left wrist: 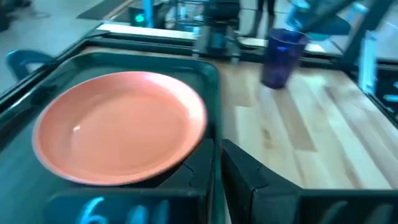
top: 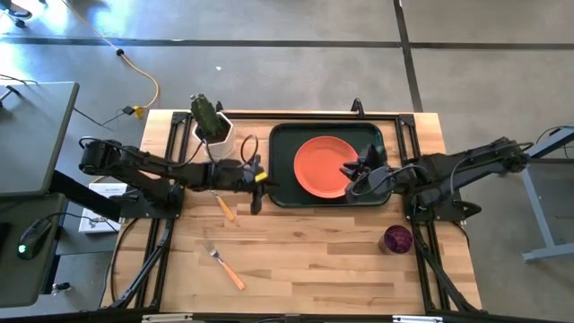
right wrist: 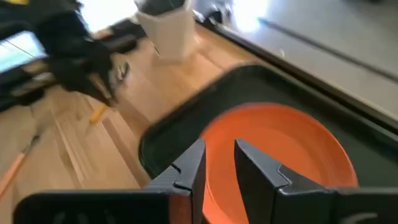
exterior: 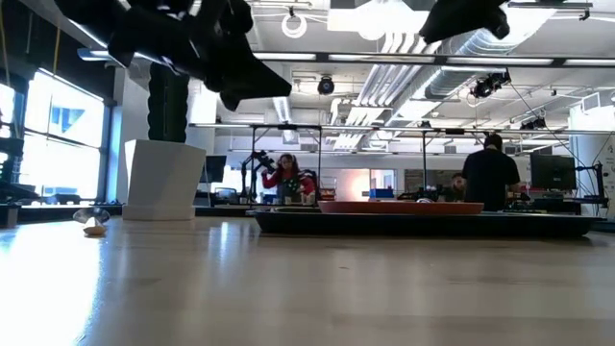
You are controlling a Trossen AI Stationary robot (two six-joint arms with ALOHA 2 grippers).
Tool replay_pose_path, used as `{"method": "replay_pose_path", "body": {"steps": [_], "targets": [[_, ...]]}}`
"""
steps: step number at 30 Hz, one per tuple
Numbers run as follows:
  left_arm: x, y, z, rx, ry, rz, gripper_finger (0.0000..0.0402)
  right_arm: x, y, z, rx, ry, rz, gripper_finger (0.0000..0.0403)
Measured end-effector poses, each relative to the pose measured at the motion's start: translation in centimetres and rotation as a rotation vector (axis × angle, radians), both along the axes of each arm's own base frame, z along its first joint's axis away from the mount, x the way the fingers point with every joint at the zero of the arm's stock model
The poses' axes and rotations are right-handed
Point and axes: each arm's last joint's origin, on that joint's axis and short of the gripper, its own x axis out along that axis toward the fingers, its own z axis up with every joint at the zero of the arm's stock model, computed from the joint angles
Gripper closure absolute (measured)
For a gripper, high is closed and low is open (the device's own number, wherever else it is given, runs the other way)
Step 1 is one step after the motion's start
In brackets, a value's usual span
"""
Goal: Pick and place plate/cup/fork/spoon on tray
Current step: Put the purple cup on the black tray to the top left of the orange plate
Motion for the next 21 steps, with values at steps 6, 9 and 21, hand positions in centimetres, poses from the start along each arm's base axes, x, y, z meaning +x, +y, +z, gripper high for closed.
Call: {"method": "replay_pose_path", "body": {"steps": [6,9,21], "targets": [[0.4,-2.3,0.3,0.062,-0.073,-0.033,0.0382,-2.1,0.3,1.3,0.110,0.129,-0.022,0.0326],[0.9,-2.9,-0.1,0.062,-0.093,-0.054,0.0379,-2.7,0.6,1.1,0.190,0.182,-0.018,0.0326],[4.6,-3.6,-2.2,0.077,-0.142,-0.062,0.0262,-4.6,2.0,-1.1,0.372,0.485,-0.159,0.0326]]}}
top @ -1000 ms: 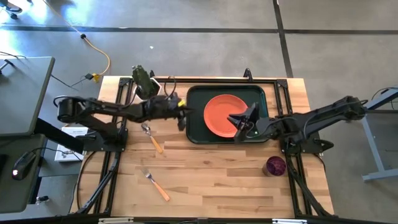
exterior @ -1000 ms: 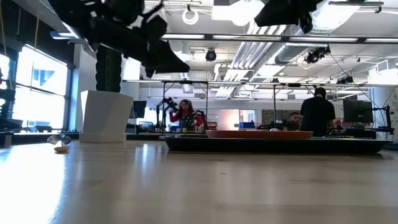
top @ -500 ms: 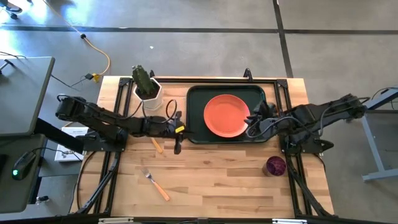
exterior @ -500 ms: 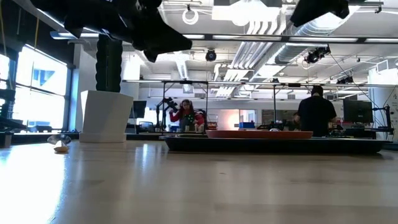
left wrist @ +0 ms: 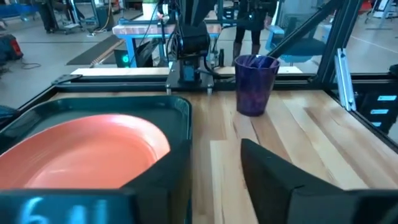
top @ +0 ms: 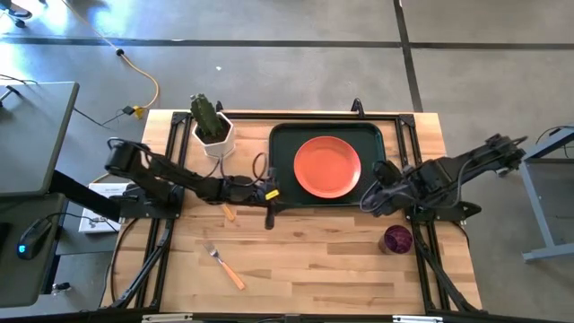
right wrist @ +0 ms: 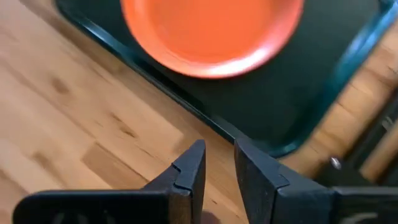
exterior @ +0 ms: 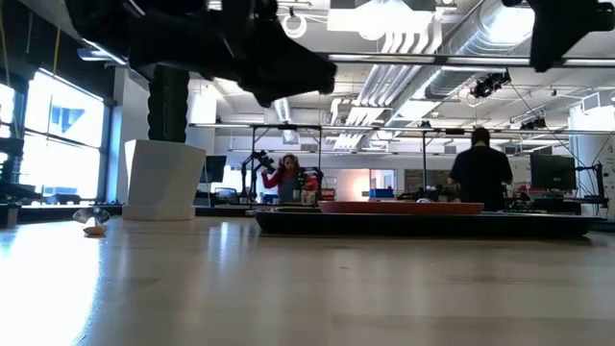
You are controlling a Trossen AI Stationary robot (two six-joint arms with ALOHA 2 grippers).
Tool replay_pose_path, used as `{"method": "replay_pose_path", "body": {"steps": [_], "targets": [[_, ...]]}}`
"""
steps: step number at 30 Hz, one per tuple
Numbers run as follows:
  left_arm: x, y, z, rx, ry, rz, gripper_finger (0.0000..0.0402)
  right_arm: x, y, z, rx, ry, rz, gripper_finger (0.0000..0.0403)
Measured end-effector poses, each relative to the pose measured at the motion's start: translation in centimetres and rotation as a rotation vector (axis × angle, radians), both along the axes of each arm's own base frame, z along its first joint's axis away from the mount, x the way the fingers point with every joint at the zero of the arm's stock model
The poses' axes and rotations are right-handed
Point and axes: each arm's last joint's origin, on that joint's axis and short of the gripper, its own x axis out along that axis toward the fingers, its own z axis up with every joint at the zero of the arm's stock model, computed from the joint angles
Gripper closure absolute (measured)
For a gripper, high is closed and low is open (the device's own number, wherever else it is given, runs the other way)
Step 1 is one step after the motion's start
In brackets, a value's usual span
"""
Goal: Pick and place plate/cup/fork/spoon on tray
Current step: Put the purple cup on the black tray to the top left of the orange plate
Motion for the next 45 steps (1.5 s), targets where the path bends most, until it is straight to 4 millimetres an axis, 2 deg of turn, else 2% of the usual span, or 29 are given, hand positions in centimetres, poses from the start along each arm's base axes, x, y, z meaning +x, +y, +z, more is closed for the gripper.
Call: {"method": "replay_pose_path", "body": {"steps": [7,13,18,25,30,36,42,45], "targets": [[3.4,-0.6,-0.4,0.021,0.008,-0.054,0.0222,-1.2,1.3,-1.0,0.127,0.249,-0.056,0.0326],[7.0,-1.2,-0.1,0.018,-0.025,-0.125,0.0221,-1.5,2.5,-1.1,0.202,0.301,0.000,0.0326],[10.7,-1.7,0.1,-0.040,-0.060,-0.166,0.0221,-1.4,2.2,-1.1,0.133,0.259,-0.013,0.0326],[14.9,-2.3,0.5,-0.064,-0.119,-0.165,0.0222,-0.7,1.1,-1.0,-0.021,0.137,-0.110,0.0326],[17.8,-2.6,0.6,-0.145,-0.166,-0.159,0.0222,-0.3,0.9,-0.9,-0.038,0.102,-0.103,0.0326],[21.3,-2.9,0.5,-0.269,-0.081,-0.083,0.0222,-0.3,1.0,-1.0,0.036,0.157,-0.070,0.0326],[23.9,-3.1,0.3,-0.313,0.077,0.006,0.0222,-0.6,0.8,-1.0,0.008,0.204,-0.010,0.0329],[24.9,-3.2,0.5,-0.374,0.094,0.025,0.0222,-0.7,0.7,-1.0,-0.015,0.209,0.024,0.0333]]}}
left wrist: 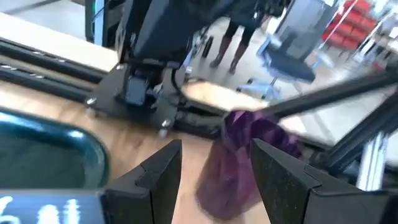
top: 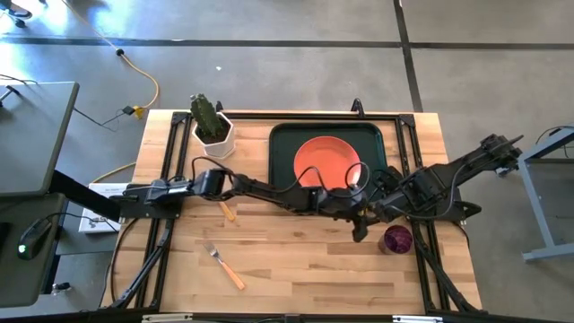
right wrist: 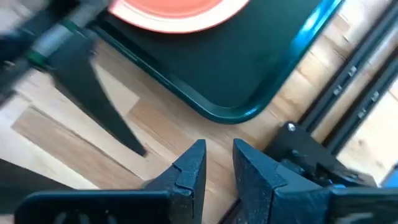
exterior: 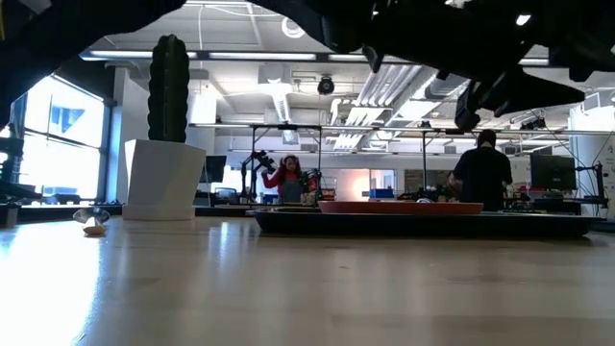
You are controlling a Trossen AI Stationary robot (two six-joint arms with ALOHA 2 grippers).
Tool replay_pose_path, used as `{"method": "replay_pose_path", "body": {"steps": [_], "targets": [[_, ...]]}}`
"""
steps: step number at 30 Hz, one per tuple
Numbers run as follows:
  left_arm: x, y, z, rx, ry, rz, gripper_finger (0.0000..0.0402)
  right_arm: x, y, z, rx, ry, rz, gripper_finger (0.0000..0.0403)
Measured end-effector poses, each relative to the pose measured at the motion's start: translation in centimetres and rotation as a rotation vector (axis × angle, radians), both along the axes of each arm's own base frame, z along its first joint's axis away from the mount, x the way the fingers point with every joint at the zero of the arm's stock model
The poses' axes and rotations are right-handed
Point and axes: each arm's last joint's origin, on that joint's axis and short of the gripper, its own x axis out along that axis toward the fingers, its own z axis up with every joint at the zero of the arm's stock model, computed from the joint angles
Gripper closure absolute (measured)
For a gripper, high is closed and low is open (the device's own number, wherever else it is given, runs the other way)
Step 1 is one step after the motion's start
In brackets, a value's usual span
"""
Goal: Pick and place plate/cup/fork/spoon on tray
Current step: Put the purple cup on the black tray to the top left of the orange plate
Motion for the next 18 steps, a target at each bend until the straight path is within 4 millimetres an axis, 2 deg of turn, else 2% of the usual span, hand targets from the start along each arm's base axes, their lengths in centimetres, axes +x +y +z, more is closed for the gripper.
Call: {"method": "replay_pose_path", "body": {"steps": [5,9,12,14,18], "targets": [[1.1,-0.8,0.4,-0.099,-0.007,0.020,0.0222,0.1,-0.6,0.1,-0.063,0.001,0.081,0.0336],[1.8,-2.3,1.2,-0.165,-0.097,0.077,0.0223,0.3,-1.5,0.3,-0.139,0.009,0.123,0.0336],[1.9,-3.8,1.0,-0.143,-0.199,0.113,0.0223,0.5,-2.1,0.3,-0.177,0.021,0.141,0.0336],[1.8,-4.2,0.8,-0.102,-0.194,0.149,0.0223,0.7,-2.3,0.3,-0.178,0.013,0.130,0.0336],[1.8,-3.6,0.6,-0.063,-0.179,0.204,0.0223,0.6,-2.5,0.3,-0.184,0.022,0.129,0.0336]]}}
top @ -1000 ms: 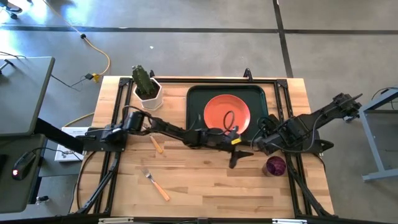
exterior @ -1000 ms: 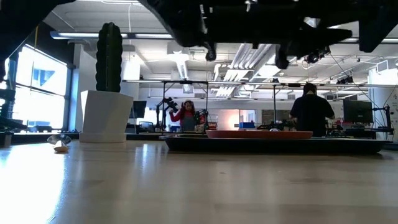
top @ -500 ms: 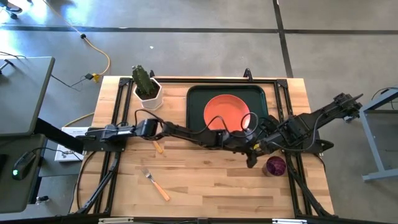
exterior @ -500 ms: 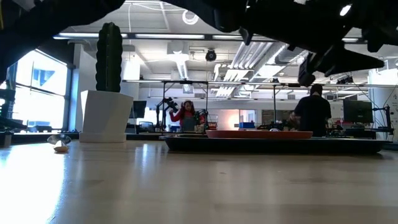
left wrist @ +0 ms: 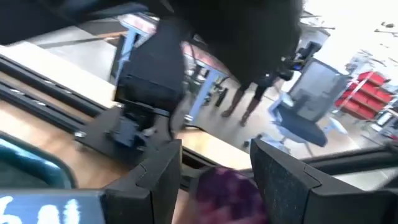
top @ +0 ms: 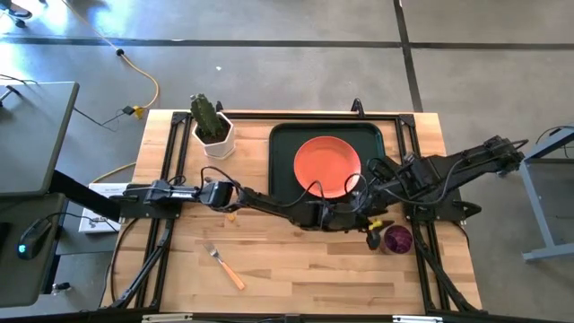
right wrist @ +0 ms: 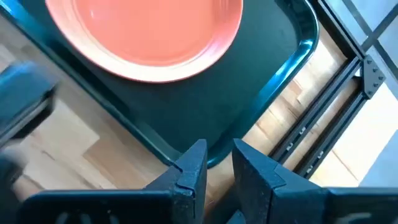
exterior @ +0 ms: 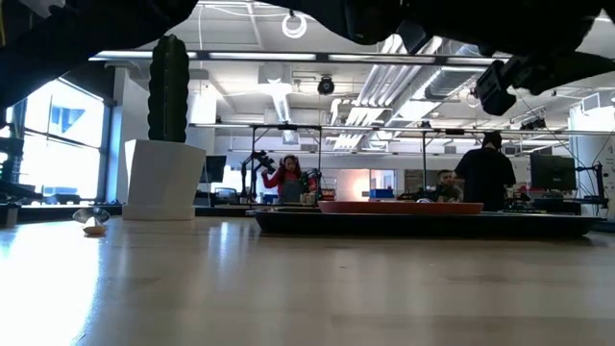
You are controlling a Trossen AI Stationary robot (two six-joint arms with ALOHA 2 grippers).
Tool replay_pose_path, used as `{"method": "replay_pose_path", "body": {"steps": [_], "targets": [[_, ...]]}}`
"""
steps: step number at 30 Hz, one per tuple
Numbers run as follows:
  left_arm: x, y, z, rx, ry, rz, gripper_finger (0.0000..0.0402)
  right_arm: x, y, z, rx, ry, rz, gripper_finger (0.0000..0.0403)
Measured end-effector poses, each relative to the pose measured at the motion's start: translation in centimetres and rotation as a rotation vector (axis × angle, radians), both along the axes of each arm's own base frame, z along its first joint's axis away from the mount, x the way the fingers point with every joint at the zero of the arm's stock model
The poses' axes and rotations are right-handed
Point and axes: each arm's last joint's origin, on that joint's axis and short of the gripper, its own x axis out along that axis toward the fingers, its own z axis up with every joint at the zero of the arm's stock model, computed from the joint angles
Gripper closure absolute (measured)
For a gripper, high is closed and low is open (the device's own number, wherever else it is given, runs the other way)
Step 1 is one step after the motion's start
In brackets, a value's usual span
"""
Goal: Pick and place plate/cup/fork/spoon on tray
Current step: Put the purple cup on the black tray to the top left of the orange plate
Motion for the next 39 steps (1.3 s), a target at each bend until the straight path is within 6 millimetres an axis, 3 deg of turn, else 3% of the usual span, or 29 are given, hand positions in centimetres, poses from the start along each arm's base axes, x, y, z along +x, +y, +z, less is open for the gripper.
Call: {"method": "replay_pose_path", "body": {"steps": [5,17,21,26,36,39], "targets": [[0.0,0.1,-0.4,0.006,0.045,0.003,0.0223,0.0,0.1,-0.1,0.029,0.018,0.017,0.0336],[0.0,-0.4,-4.4,0.013,0.222,-0.074,0.0223,-0.3,0.8,-0.2,0.136,0.055,0.045,0.0336],[-0.1,-0.4,-4.5,0.091,0.242,-0.054,0.0223,-0.5,1.6,-0.2,0.142,0.049,0.070,0.0336],[-0.3,-0.3,-3.1,0.159,0.234,-0.013,0.0223,-1.0,2.5,-0.1,0.140,0.024,0.086,0.0336],[-0.6,-1.3,-3.4,0.262,0.273,0.020,0.0224,-3.0,2.9,1.0,0.156,-0.105,0.057,0.0336],[-1.0,-1.5,-1.9,0.315,0.286,0.039,0.0234,-3.4,2.9,1.2,0.155,-0.141,0.048,0.0336]]}}
